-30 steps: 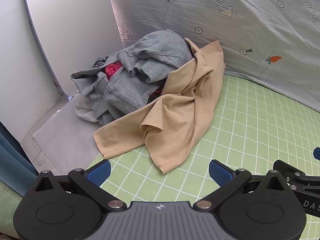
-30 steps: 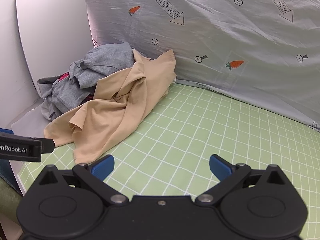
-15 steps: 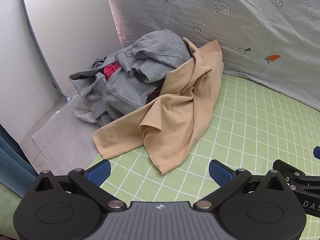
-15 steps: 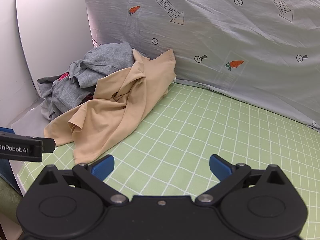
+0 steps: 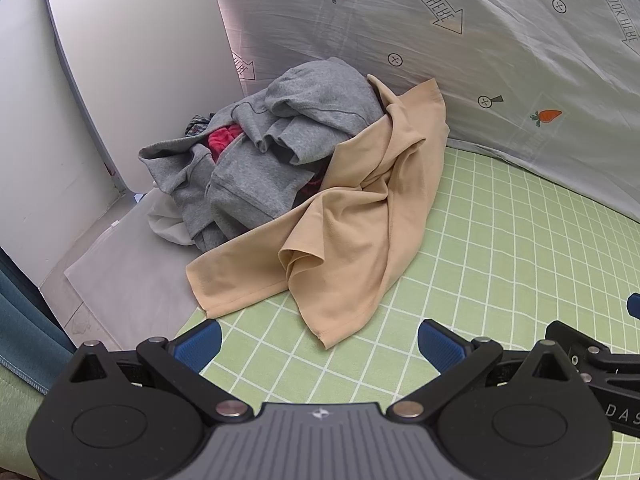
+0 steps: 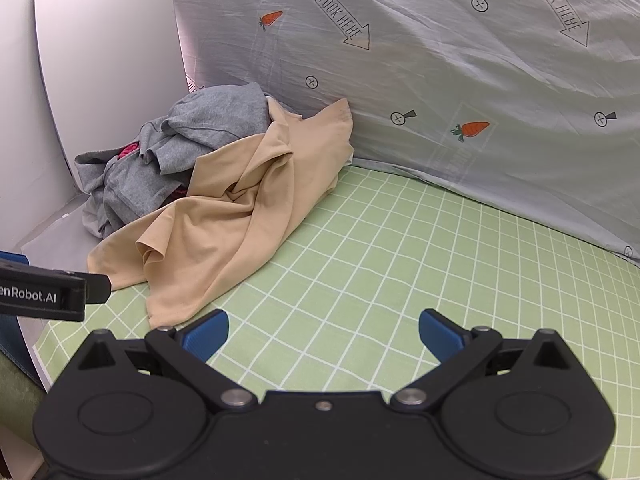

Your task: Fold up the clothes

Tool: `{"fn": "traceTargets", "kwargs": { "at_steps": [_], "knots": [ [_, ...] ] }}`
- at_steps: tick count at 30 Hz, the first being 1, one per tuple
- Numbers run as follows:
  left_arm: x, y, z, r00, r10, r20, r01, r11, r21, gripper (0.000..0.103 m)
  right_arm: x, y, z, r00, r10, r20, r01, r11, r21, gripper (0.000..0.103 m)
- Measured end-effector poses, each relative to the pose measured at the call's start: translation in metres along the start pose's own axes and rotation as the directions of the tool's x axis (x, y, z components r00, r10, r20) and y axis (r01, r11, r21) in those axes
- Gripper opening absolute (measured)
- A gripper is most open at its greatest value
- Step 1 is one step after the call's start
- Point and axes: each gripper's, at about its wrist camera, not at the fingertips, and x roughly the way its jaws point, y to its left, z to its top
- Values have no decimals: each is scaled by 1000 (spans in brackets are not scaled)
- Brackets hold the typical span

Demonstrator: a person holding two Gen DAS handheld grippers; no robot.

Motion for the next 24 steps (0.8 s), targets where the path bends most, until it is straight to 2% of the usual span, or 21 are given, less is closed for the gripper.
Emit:
{"fn": "traceTargets", "kwargs": {
  "at_steps": [15,21,24],
  "knots": [
    [3,-1,0,1000,-4,-5,4,1000,5,103,1,2,0,1000,8,8,-8,1000,27,102],
    [9,-1,1,1000,-9,-24,9,1000,2,103,5,0,-1,1000,5,-9,-5,1000,26,102],
    [16,0,5,999,-9,-36,9,1000,-4,103,10,-1,-1,999,-31,-45,31,999,-9,102]
  ]
}}
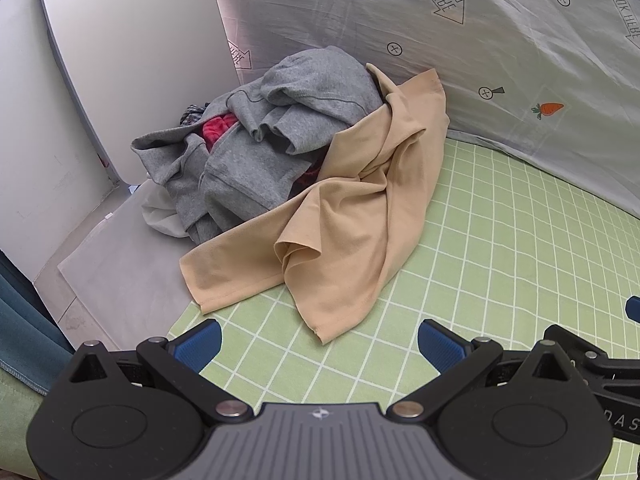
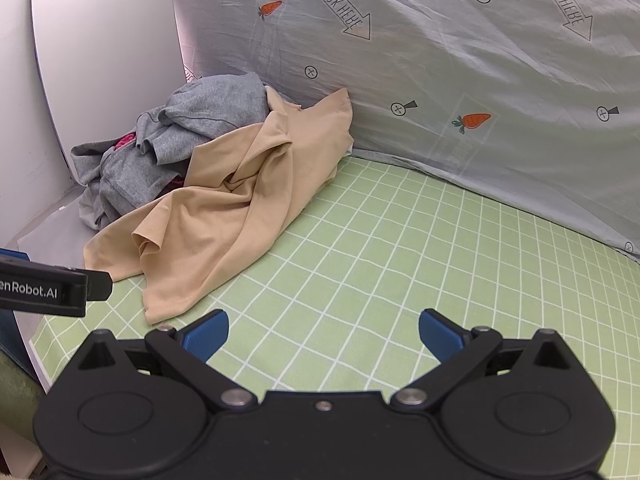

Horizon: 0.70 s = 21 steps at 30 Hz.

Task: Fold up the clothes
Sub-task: 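Reach into the beige shirt and close the right gripper on its fabric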

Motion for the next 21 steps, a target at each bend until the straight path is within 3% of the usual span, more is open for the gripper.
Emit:
{"fn": "traceTargets", "kwargs": {
  "at_steps": [7,13,18,21],
  "knots": [
    [34,0,20,999,-20,-46,21,1000,5,103,20,-6,5,999,-34,-29,34,999,-11,102],
    [79,9,47,995,-14,-96,13,1000,-10,103,63,-19,18,995,-54,-78,51,997,-49,102],
    [129,14,67,987,9,-160,-11,1000,-10,103,116,-15,43,993,-12,-118,4,997,-73,90],
    [160,19,78,978,25,-209,-28,1000,-14,103,155,-10,63,990,55,-128,-62,997,-51,82]
  ]
}}
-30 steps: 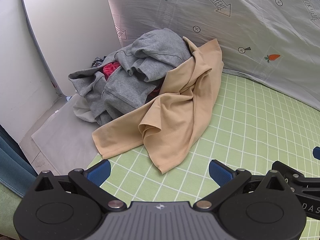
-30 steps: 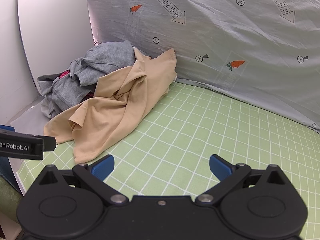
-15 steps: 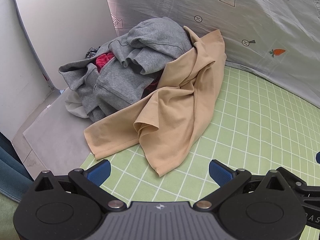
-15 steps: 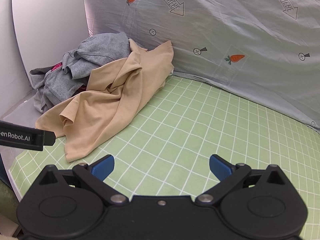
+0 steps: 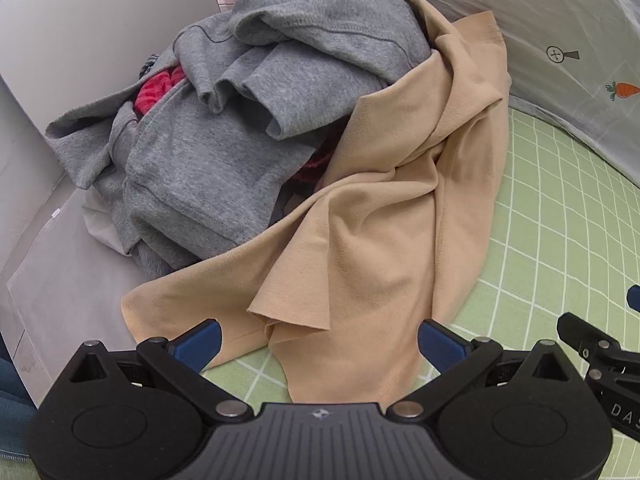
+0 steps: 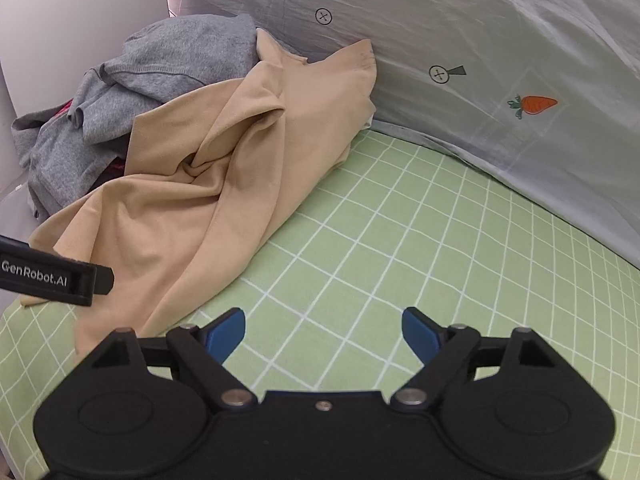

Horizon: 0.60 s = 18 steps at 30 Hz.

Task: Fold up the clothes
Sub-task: 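Reach into the beige shirt and close the right gripper on its fabric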

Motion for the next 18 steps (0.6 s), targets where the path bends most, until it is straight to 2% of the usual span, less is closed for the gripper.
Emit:
{"fn": "traceTargets", "kwargs": {
  "at_steps": [4,6,8,10,13,18],
  "knots": [
    [24,7,12,998,35,-45,-35,999,5,103,49,16,35,995,98,-3,-98,995,32,73],
    [32,12,12,996,54,-66,-54,999,4,103,72,25,49,991,134,-6,-134,990,39,64],
    [40,17,11,994,72,-88,-72,997,2,103,91,31,57,986,163,-18,-162,986,49,41],
    [45,22,9,989,92,-112,-93,996,-6,103,102,33,58,982,186,-20,-185,981,67,27],
    [44,26,6,987,104,-122,-107,994,-20,103,96,31,49,986,167,16,-168,982,88,8],
    [24,18,-3,992,96,-87,-97,995,-9,103,70,16,17,995,91,28,-94,989,117,3]
  ]
}}
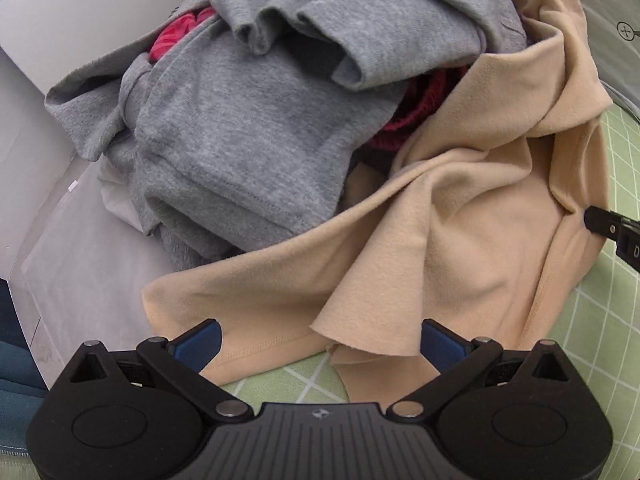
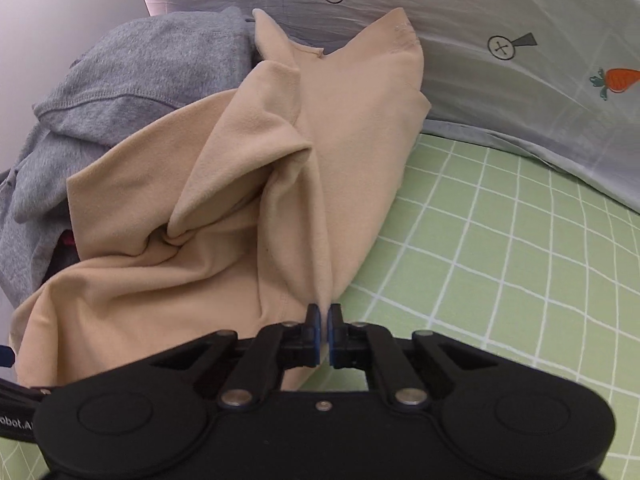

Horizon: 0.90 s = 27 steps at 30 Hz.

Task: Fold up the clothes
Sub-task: 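Reach into the beige shirt and close the right gripper on its fabric, then pull the beige shirt off the pile onto the open table with the right gripper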

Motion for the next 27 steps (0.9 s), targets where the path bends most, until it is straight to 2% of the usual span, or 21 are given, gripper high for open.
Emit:
{"fn": "traceTargets", "kwargs": {
  "at_steps": [3,5,8,10,14,16,18,20,24,27],
  "knots": [
    [-18,-8,-11,999,-16,36,16,1000,24,103,-32,-22,-21,999,-43,-12,44,996,80,3],
    [-30,-14,-20,998,-35,54,32,998,46,103,-54,-31,-37,994,-104,-16,105,989,102,3],
    [-48,-27,-40,996,-64,69,58,995,83,103,-83,-61,-66,987,-155,-45,161,967,197,3],
    [-60,-42,-50,994,-79,74,71,993,99,103,-100,-80,-84,977,-203,-62,212,946,245,3],
    [-78,-67,-72,991,-111,74,103,988,111,103,-131,-120,-120,942,-312,-126,336,893,300,4],
    [-87,-77,-83,989,-132,66,124,986,107,103,-146,-126,-122,930,-347,-119,367,889,273,6],
    [-91,-86,-90,987,-148,60,142,984,105,103,-160,-130,-123,919,-380,-106,394,887,239,15],
    [-93,-94,-95,985,-161,55,155,983,101,103,-172,-129,-119,912,-405,-72,411,890,196,35],
    [-91,-102,-93,984,-171,54,166,983,84,103,-170,-99,-88,932,-357,59,355,934,47,43],
    [-85,-101,-81,985,-163,60,157,984,83,103,-156,-67,-62,954,-275,116,285,955,-85,58]
  ]
}}
